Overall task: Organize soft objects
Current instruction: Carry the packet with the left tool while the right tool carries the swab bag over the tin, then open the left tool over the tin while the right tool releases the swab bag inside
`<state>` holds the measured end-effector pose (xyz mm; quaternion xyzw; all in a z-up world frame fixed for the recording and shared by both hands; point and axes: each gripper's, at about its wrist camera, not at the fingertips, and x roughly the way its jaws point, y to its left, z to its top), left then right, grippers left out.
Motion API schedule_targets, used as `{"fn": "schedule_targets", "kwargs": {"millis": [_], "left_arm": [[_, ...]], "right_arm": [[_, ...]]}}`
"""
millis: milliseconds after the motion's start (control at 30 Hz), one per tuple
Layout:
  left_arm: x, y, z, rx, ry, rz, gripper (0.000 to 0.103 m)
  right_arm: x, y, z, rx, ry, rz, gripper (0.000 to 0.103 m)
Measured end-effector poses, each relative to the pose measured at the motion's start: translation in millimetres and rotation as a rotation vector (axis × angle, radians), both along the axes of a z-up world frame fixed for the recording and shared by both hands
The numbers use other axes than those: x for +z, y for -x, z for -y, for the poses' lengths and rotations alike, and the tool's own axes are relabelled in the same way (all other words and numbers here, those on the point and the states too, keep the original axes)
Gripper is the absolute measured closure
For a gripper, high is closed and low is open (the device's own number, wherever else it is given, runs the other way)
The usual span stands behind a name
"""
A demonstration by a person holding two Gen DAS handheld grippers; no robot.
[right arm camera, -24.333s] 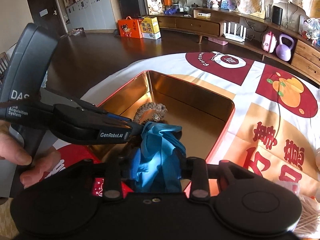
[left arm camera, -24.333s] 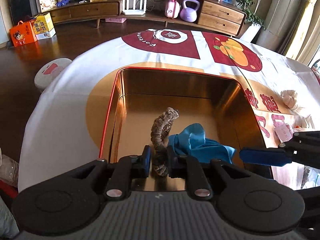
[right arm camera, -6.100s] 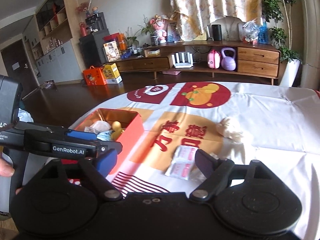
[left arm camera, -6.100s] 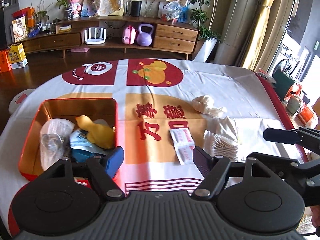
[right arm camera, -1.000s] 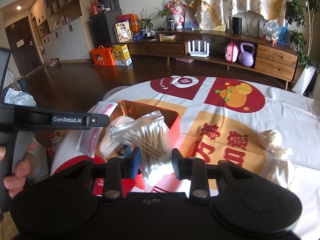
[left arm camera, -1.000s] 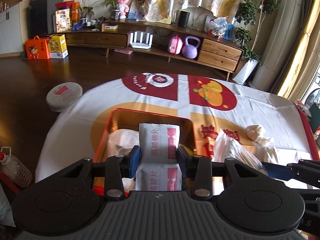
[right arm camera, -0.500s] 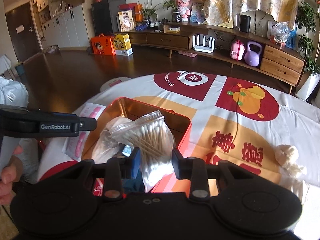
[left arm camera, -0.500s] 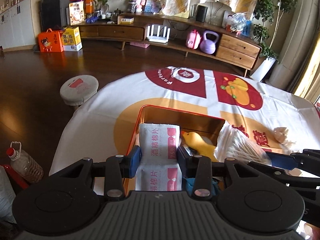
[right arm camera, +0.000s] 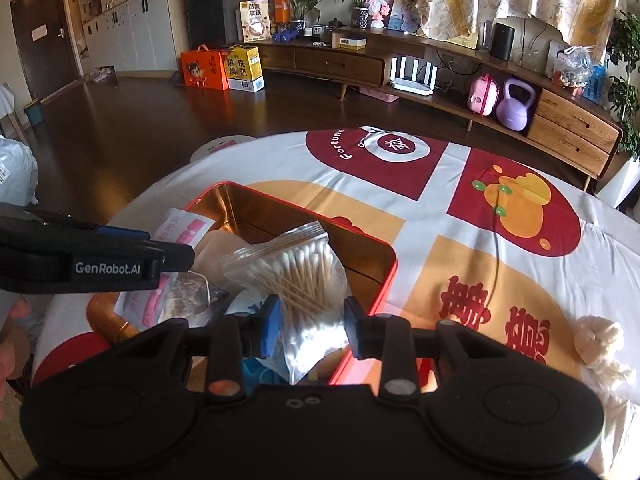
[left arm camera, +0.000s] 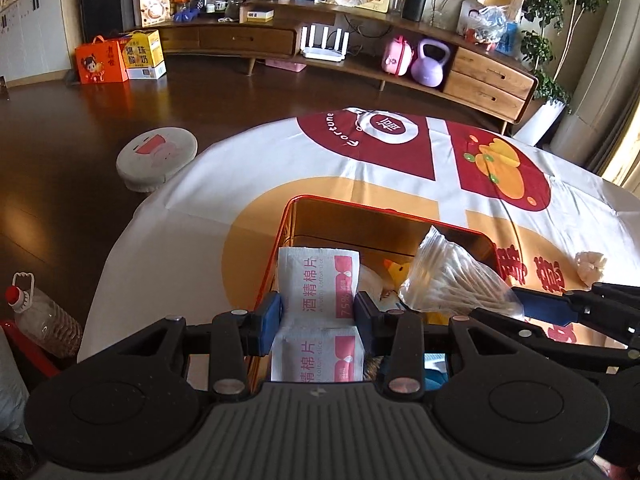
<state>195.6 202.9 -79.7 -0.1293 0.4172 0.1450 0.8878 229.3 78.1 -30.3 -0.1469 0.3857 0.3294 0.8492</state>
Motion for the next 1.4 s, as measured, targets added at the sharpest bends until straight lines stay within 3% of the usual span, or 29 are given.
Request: {"fn": "schedule_targets", "kwargs": {"millis": [567, 800, 1167, 1400], "left_arm": [[-24, -10, 0, -0.015, 0.011, -0.053, 0.063], [-25, -6, 4, -0.027, 0.007, -0.052, 0.061], [-22, 1, 11, -0.039, -0.005, -0.043, 0.040], [-13, 9, 16, -0.035, -0.019, -0.022, 0.039]], "right_arm": [[-8, -1, -2, 0.023, -0.006, -0.035, 0.065], [-5, 3, 1, 0.017, -0.013, -0.031, 0.057], [2, 10, 12, 0.007, -0.023, -0.028, 0.046], [11, 16, 22, 0.007, -0.047, -0.023, 0.039]]}}
